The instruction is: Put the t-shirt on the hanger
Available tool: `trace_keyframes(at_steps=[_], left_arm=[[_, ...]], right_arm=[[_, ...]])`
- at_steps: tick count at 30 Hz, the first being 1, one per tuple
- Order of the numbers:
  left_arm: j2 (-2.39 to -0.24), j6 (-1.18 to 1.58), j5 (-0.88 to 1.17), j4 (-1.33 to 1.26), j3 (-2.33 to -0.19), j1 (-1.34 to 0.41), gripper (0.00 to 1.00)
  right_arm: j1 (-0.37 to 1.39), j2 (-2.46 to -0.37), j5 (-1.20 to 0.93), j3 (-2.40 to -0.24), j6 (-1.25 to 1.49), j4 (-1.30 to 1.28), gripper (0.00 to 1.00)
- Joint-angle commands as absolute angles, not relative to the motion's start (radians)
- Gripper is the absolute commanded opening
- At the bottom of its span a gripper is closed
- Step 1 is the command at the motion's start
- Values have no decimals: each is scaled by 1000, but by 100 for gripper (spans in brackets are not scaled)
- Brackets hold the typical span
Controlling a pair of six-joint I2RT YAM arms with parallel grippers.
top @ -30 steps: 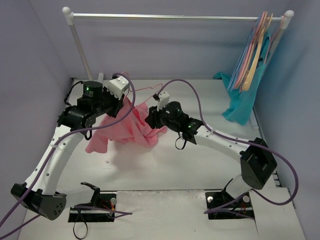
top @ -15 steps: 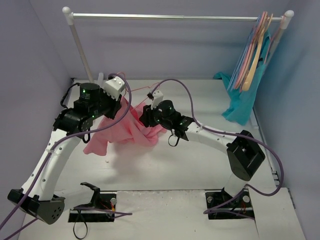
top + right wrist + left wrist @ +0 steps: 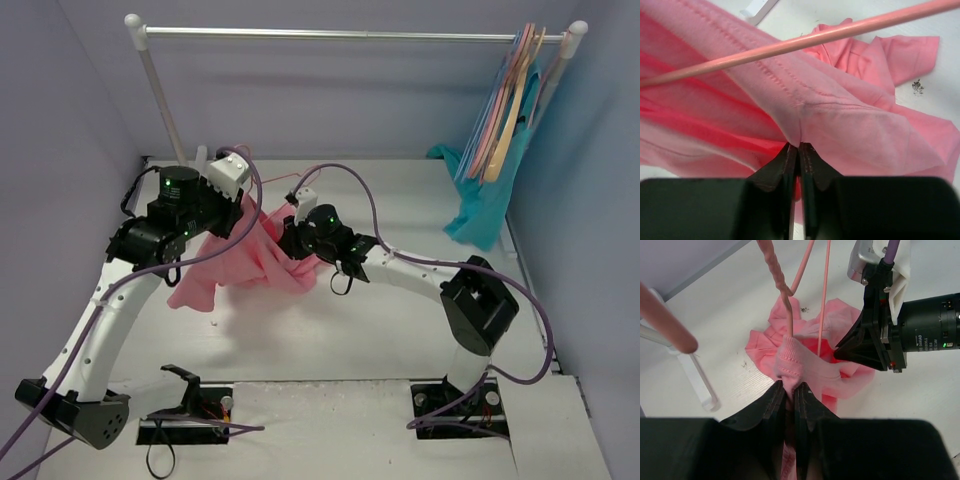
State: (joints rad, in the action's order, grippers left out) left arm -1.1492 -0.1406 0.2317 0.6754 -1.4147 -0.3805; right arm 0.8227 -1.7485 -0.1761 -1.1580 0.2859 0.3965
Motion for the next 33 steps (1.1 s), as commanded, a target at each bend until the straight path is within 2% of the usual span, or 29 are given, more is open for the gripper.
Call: trace_keyframes(at_steps=[1, 2, 8, 21, 26, 33], left_arm=[[-1094, -129, 248, 617, -1439, -388, 0], [-1088, -129, 250, 630, -1436, -388, 0], [-1003, -153, 290, 640, -1358, -388, 0], [-920, -224, 321, 699, -1293, -388, 0], [-936, -244, 250, 733, -1304, -388, 0], [-1054, -172, 157, 621, -1405, -391, 0]], right_arm=[[784, -1715, -141, -1186, 265, 439, 7], [769, -1710, -138, -1183, 256, 434, 0], [597, -1641, -181, -1161, 203, 400, 0], [405, -1631, -250, -1272, 111, 288, 0], [405, -1614, -270, -1341, 58, 221, 0], [498, -1568, -278, -1445, 9, 135, 0]])
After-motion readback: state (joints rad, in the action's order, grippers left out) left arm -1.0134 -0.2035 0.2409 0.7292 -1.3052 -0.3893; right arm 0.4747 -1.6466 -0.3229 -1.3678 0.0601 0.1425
